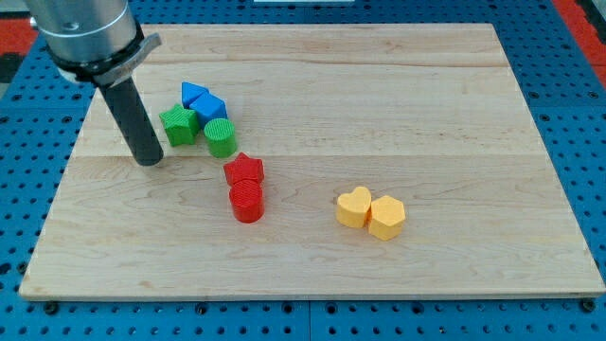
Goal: Slide the green circle and green star closer to the yellow heart
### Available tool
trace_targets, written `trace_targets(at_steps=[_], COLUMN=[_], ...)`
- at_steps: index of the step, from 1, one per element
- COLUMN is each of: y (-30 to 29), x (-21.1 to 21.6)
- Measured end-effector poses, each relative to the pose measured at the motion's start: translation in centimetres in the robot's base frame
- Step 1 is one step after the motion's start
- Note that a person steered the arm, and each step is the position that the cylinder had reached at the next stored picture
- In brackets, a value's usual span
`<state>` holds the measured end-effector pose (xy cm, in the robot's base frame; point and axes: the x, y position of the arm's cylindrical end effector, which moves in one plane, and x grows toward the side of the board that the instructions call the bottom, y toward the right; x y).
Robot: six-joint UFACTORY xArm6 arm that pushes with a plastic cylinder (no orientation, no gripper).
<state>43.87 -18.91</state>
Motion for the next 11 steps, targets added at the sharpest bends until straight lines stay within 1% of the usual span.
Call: trace_targets(at_steps=[1, 2, 3, 4, 5, 6, 7, 8, 9, 10, 11], y=[-3.5, -2.2, 5.4, 14.9, 14.3, 5.2, 5.7, 14.5, 17.2, 17.8, 22.9], x=[-1.9, -5.5, -3.6, -1.4, -1.3, -0.5, 2.1, 3.2, 3.1, 1.7, 1.9])
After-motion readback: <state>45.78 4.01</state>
